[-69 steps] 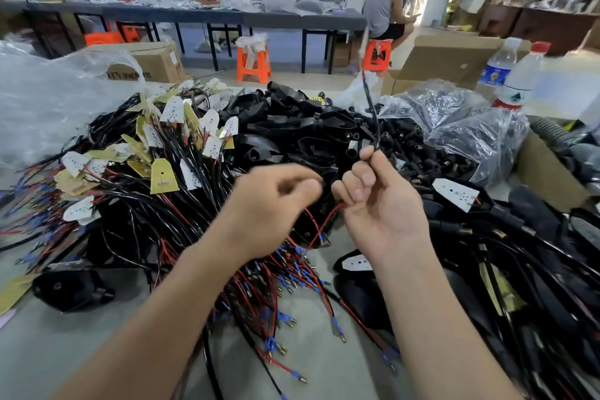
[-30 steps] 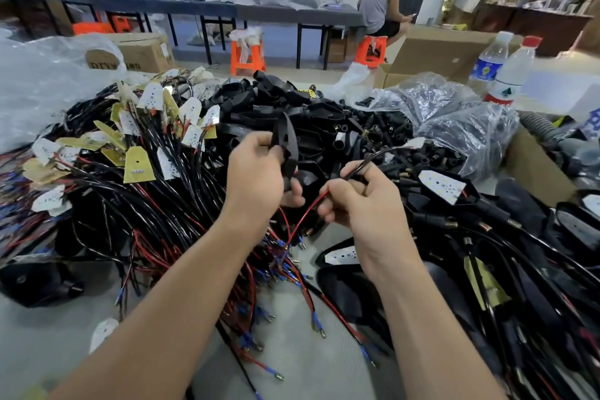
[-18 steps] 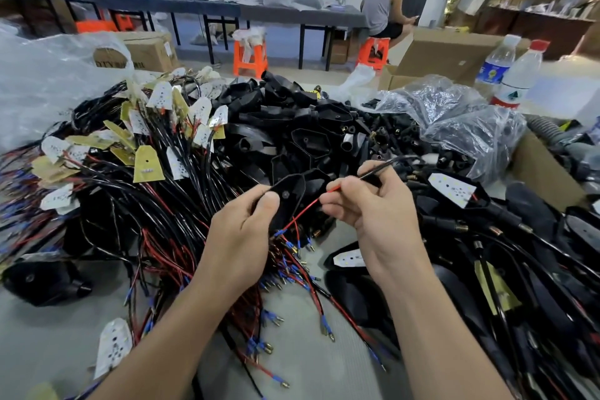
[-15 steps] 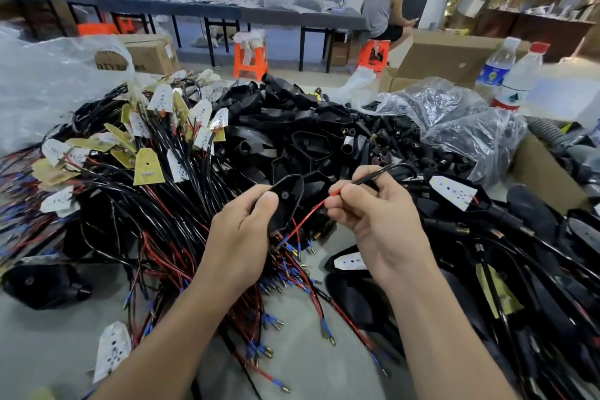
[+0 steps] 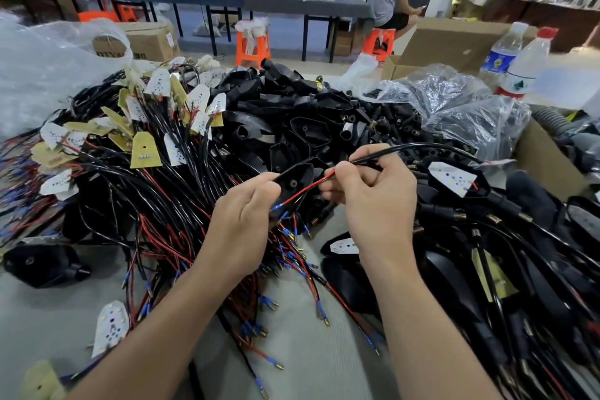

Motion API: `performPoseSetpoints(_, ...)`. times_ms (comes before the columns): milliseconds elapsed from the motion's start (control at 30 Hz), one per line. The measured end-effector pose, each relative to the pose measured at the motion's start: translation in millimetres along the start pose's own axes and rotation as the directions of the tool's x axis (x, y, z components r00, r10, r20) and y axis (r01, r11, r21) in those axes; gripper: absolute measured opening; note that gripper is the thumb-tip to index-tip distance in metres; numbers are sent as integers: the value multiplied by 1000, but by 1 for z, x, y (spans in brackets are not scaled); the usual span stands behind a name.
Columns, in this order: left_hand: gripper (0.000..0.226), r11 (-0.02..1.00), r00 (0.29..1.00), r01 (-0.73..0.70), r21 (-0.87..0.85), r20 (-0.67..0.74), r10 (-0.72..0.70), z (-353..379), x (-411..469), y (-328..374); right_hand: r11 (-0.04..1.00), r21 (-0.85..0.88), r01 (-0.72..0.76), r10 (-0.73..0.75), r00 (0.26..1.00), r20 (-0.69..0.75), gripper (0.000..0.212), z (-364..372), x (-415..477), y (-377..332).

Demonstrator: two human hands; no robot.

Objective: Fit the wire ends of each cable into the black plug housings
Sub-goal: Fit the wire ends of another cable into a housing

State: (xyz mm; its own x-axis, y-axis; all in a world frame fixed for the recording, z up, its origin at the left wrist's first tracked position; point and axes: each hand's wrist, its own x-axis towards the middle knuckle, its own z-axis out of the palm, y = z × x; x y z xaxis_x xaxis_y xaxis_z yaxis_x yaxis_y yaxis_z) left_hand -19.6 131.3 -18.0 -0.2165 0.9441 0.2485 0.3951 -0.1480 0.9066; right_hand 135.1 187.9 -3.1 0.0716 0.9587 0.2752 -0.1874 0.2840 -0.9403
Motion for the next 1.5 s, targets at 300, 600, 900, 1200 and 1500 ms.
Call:
performPoseSetpoints(300,30,989,998,-2,150,-55,11,3,-1,-2,986,-130,106,-112,993,-39,20,2,-1,0)
performPoseSetpoints(600,54,998,998,50,-37,40,-48,1,-1,-5,986,158,-61,63,998,-4,18,4,1,1)
performPoseSetpoints(900,73,993,998,-35,116,53,29,1,0,-6,986,134,-96,103,993,-49,17,3,3,5)
performPoseSetpoints(1200,61,995,1000,-2,101,-20,4,-2,6,-14,1000,10,-21,21,1000,7,14,-4,5,5)
performPoseSetpoints(1500,43,971,996,84,-226,6,-85,-3,7,-7,994,-105,21,-18,999,29,21,-9,6,4)
